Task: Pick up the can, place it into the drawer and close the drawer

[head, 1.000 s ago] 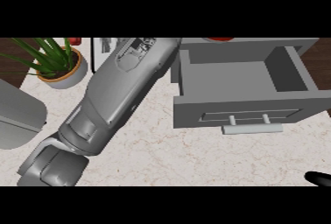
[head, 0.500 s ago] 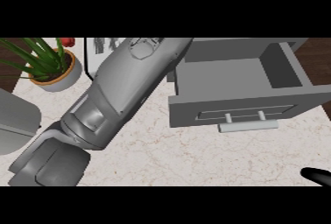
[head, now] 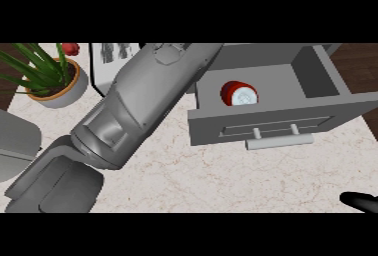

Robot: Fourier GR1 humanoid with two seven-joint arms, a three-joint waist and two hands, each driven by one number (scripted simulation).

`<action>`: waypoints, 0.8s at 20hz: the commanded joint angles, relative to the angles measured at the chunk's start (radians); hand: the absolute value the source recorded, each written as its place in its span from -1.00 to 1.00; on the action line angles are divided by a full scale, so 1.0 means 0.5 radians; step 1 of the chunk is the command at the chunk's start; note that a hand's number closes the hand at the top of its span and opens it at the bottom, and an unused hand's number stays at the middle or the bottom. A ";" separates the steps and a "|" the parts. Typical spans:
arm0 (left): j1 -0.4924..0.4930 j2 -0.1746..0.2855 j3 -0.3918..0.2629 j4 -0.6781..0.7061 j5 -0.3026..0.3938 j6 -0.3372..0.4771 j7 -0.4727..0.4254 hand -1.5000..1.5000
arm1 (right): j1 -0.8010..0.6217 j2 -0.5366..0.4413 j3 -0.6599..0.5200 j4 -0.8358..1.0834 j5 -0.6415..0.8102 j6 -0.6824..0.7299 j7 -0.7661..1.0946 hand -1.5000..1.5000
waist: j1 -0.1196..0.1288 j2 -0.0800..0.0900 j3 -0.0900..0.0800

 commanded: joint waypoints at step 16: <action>-0.011 -0.001 0.075 0.075 0.323 0.060 -0.262 -1.00 | -0.348 -0.361 0.323 0.335 0.833 0.099 -0.346 -1.00 | 0.056 0.036 -0.002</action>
